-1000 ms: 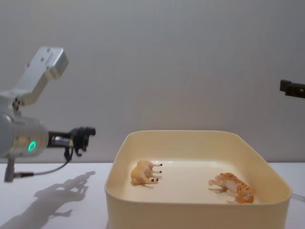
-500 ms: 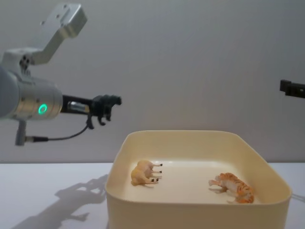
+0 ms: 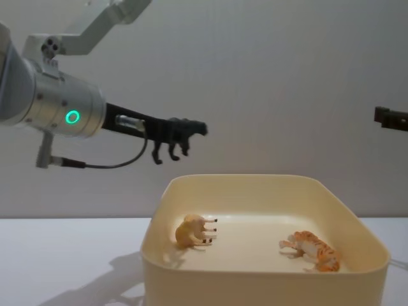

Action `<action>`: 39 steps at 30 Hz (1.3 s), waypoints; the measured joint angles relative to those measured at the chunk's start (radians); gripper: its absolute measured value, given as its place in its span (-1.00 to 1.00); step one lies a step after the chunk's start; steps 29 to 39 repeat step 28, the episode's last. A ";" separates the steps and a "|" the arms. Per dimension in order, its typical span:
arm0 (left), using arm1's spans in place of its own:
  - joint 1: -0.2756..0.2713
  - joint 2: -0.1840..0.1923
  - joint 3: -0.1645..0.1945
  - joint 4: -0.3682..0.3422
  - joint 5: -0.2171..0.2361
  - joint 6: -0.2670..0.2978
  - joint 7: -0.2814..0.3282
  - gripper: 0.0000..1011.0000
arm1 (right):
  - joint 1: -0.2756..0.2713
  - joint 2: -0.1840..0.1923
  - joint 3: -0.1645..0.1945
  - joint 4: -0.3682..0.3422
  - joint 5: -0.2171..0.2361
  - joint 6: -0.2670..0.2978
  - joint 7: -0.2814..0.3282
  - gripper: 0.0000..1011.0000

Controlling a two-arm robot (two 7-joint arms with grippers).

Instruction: Pick up the toy alternately with two hands and place it into the central storage box.

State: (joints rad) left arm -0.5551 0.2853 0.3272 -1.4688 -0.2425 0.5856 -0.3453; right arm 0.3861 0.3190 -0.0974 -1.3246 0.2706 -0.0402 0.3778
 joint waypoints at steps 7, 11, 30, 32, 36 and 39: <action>-0.029 -0.010 0.016 0.025 0.022 0.040 -0.102 -0.37 | 0.000 0.000 0.000 0.000 0.000 0.000 0.000 0.98; -0.042 -0.017 0.027 0.040 0.034 0.051 -0.139 -0.08 | 0.000 0.000 0.000 0.000 0.000 0.000 0.000 0.98; -0.068 -0.030 0.046 0.071 0.058 0.075 -0.214 0.89 | 0.000 0.000 0.000 0.000 0.000 0.000 0.000 0.98; -0.068 -0.030 0.046 0.071 0.058 0.075 -0.214 0.89 | 0.000 0.000 0.000 0.000 0.000 0.000 0.000 0.98; -0.068 -0.030 0.046 0.071 0.058 0.075 -0.214 0.89 | 0.000 0.000 0.000 0.000 0.000 0.000 0.000 0.98; -0.068 -0.030 0.046 0.071 0.058 0.075 -0.214 0.89 | 0.000 0.000 0.000 0.000 0.000 0.000 0.000 0.98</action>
